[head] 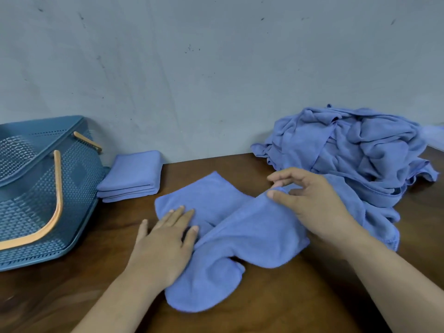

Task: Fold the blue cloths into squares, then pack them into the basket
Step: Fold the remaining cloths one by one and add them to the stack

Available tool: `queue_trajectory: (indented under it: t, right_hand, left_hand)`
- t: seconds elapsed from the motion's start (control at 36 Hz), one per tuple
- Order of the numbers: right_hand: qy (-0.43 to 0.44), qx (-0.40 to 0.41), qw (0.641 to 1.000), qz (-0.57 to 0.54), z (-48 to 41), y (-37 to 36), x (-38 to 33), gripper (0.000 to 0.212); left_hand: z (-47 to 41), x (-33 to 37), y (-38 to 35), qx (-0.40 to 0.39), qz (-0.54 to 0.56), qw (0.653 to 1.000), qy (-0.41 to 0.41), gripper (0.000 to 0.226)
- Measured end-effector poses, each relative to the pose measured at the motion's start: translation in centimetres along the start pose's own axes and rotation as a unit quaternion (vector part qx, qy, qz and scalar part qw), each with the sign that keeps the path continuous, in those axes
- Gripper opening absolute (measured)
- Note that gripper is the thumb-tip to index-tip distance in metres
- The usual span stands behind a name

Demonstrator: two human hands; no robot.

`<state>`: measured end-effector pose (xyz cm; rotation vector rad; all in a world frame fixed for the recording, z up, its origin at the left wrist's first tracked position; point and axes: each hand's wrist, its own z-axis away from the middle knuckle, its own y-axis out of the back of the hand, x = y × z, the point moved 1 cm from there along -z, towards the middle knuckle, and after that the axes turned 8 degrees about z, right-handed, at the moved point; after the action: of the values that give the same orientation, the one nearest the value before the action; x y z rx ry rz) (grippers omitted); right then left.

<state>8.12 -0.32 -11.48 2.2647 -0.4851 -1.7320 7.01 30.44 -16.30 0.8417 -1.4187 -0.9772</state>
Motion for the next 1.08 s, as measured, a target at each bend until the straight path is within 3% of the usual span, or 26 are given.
queue_trajectory:
  t: [0.08, 0.17, 0.25, 0.31, 0.42, 0.47, 0.58, 0.72, 0.81, 0.97, 1.08]
  right_hand:
    - [-0.001, 0.037, 0.999, 0.001, -0.1, 0.4, -0.4, 0.020]
    - [0.003, 0.036, 0.999, 0.004, -0.1, 0.1, -0.8, 0.017]
    - [0.014, 0.013, 1.000, 0.014, 0.2, -0.3, -1.1, 0.016]
    - [0.013, 0.004, 1.000, 0.019, 0.5, -0.8, -1.3, 0.015]
    - [-0.020, -0.042, 0.998, -0.039, 1.2, -2.2, -2.0, 0.014]
    - [-0.052, -0.080, 0.993, -0.070, 1.6, -2.8, -2.4, 0.016]
    - [-0.099, -0.165, 0.962, -0.193, 2.4, -3.5, -3.1, 0.038]
    - [-0.012, -0.199, 0.978, -0.062, 2.7, -4.0, -2.7, 0.063]
    - [0.001, -0.193, 0.980, -0.051, 2.9, -4.3, -2.6, 0.062]
    - [0.030, -0.181, 0.983, -0.005, 3.3, -5.0, -2.3, 0.062]
    - [0.119, -0.133, 0.968, 0.174, 3.1, -4.7, -1.6, 0.064]
  left_hand:
    - [-0.2, -0.6, -0.4, 0.030, 0.013, 0.999, 0.035, 0.060]
    - [-0.4, -0.5, -0.3, 0.079, 0.044, 0.996, 0.017, 0.054]
    - [0.4, 0.5, 0.6, 0.126, 0.195, 0.970, -0.067, 0.038]
    - [1.6, 2.1, 0.9, 0.106, 0.276, 0.946, -0.134, 0.029]
    - [3.5, 4.8, 0.9, 0.128, 0.206, 0.922, -0.303, 0.028]
    - [3.9, 5.6, 0.7, 0.142, 0.178, 0.915, -0.333, 0.018]
    - [4.4, 6.3, 0.4, 0.107, 0.260, 0.925, -0.254, 0.019]
    - [4.1, 6.6, 0.5, 0.089, 0.366, 0.914, -0.154, 0.015]
    - [4.0, 6.9, 0.2, 0.087, 0.376, 0.914, -0.124, 0.003]
    - [3.9, 6.9, -0.6, 0.072, 0.418, 0.902, -0.081, 0.018]
    - [3.8, 6.6, -0.2, 0.072, 0.442, 0.892, -0.062, 0.020]
